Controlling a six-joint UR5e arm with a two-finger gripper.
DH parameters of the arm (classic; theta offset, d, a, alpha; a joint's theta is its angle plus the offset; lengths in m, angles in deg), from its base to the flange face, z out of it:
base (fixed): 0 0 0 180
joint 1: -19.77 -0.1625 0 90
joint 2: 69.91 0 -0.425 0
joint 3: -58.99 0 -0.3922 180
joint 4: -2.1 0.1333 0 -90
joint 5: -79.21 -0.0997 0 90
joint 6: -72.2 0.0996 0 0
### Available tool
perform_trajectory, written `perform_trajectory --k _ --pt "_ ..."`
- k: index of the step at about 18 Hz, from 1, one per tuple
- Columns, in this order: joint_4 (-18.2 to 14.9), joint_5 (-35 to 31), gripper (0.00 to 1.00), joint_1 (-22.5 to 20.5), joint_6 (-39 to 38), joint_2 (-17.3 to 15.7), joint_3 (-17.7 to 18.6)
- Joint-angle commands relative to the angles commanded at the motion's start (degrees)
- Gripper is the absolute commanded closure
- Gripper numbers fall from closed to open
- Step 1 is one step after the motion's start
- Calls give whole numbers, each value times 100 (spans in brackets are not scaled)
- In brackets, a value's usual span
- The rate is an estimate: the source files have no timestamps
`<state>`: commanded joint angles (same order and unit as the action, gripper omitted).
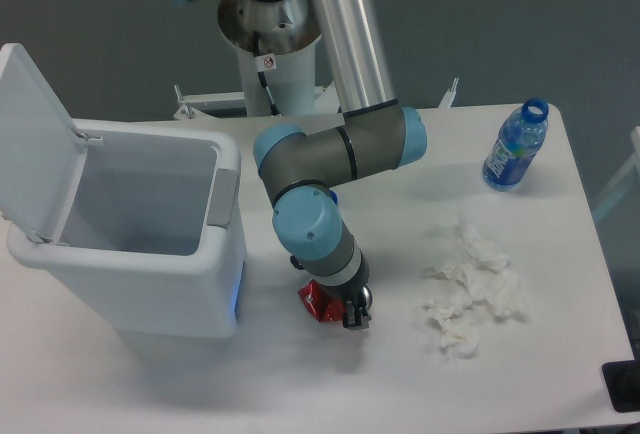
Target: Pick up the cans
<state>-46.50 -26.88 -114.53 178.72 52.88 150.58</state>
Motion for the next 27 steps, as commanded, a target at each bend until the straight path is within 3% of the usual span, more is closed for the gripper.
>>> perform_trajectory --k 6,17,27 --pt "-9 -18 43 -105 -140 -35 -281" --pt "-9 105 43 -571 -825 -580 -809" --pt "-9 475 43 -721 -1477 -738 -862"
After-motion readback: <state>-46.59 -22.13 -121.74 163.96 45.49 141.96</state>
